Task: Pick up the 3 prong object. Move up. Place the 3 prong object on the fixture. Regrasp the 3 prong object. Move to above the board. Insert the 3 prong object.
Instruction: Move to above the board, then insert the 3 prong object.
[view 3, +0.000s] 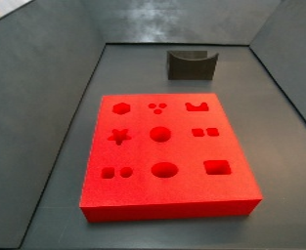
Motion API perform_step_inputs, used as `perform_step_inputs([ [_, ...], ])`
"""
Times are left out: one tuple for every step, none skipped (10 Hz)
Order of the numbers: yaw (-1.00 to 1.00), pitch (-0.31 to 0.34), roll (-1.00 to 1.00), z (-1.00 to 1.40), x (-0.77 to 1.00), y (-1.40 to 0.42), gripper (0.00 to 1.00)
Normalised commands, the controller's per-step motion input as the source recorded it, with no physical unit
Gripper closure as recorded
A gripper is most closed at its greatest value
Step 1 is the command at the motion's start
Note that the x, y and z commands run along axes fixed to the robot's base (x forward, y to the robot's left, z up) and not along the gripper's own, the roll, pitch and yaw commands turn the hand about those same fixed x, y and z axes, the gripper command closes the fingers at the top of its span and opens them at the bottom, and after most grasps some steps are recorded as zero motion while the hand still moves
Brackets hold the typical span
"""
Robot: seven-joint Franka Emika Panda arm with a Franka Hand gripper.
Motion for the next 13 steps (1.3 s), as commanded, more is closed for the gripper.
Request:
perform_step_inputs([
  [-0.08,0.017,-1.00,0.07,-0.48,-0.99,1.00],
  [-0.07,0.004,-1.00,0.03,-0.32,-0.58,1.00],
  [-0.06,-0.005,-0.93,0.01,-0.24,-0.39,1.00],
  [-0.03,-0.015,-0.65,0.01,-0.14,-0.16,1.00],
  [-0.02,-0.027,-0.39,0.00,-0.10,-0.08,1.00],
  [-0.01,-0.031,-0.26,0.00,-0.07,-0.04,1.00],
  [-0.01,-0.032,-0.21,0.00,-0.05,-0.03,1.00],
  [0.00,-0.006,0.00,0.00,0.00,0.00,1.00],
  [0.00,-0.010,0.00,0.00,0.00,0.00,1.00],
  [0.00,0.000,0.00,0.00,-0.02,0.00,1.00],
  [-0.11,0.000,0.00,-0.03,-0.22,0.01,1.00],
  [-0.21,0.000,0.00,0.00,-0.02,0.01,1.00],
  [-0.41,0.043,0.00,-0.01,0.21,0.23,1.00],
])
